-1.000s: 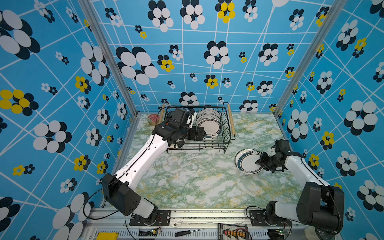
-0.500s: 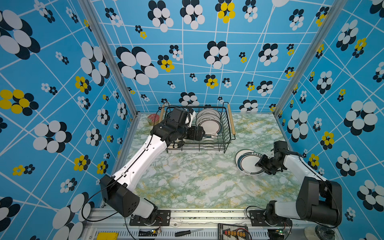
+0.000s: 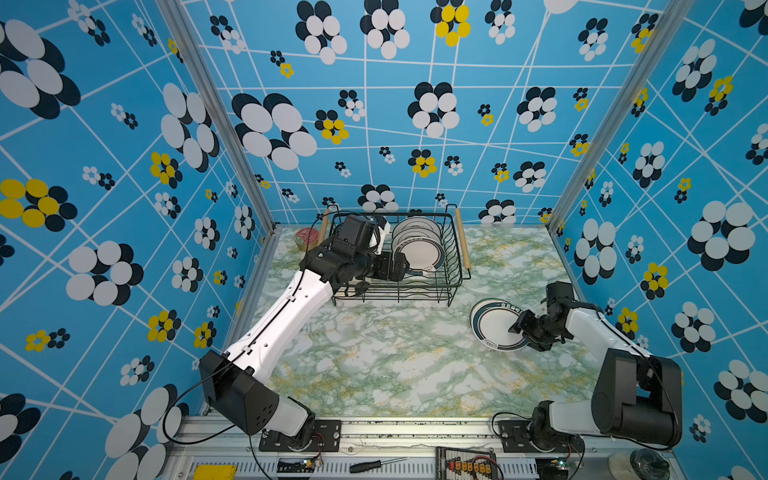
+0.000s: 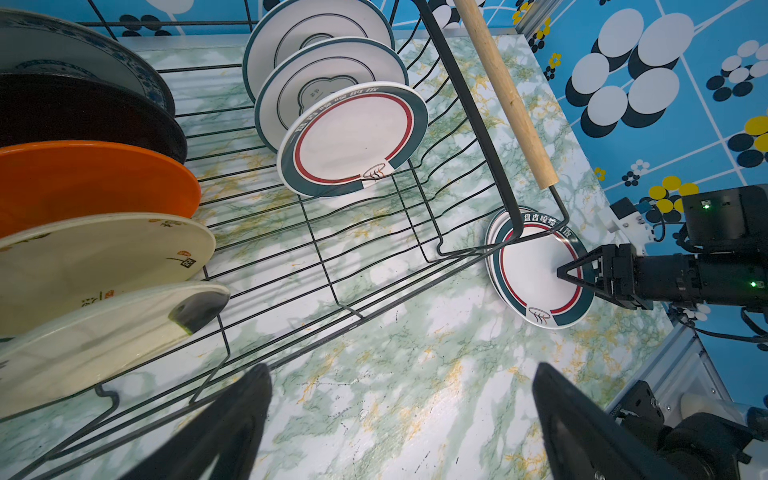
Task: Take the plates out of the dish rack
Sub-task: 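Lower the plate onto the sunburst plate on the table with the right gripper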
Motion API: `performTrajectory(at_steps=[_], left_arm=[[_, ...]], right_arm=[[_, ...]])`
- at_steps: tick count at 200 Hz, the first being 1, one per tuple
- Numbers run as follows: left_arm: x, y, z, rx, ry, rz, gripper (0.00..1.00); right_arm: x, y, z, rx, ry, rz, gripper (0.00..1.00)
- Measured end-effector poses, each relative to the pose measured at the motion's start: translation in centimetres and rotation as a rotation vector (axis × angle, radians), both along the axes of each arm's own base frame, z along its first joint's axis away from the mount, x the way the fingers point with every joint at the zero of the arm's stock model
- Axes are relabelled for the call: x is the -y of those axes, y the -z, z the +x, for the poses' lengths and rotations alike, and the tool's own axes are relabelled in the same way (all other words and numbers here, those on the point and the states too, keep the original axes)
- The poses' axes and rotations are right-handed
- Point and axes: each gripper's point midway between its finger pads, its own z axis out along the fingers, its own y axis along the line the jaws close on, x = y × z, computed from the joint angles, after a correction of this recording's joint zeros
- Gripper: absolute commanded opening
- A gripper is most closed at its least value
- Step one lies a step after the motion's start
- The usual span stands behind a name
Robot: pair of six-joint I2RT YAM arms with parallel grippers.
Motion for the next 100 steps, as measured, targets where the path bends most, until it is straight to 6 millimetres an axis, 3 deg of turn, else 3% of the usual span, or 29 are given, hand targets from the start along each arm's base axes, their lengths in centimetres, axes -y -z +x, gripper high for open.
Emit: performTrajectory(at_steps=[100], left_arm=[[0.18,-0.04,-0.15,-0.005,0.01,-0.009,0.99]], right_arm=[[0.49,0.11,-0.02,-0.027,-0.004,-0.026,0.63]])
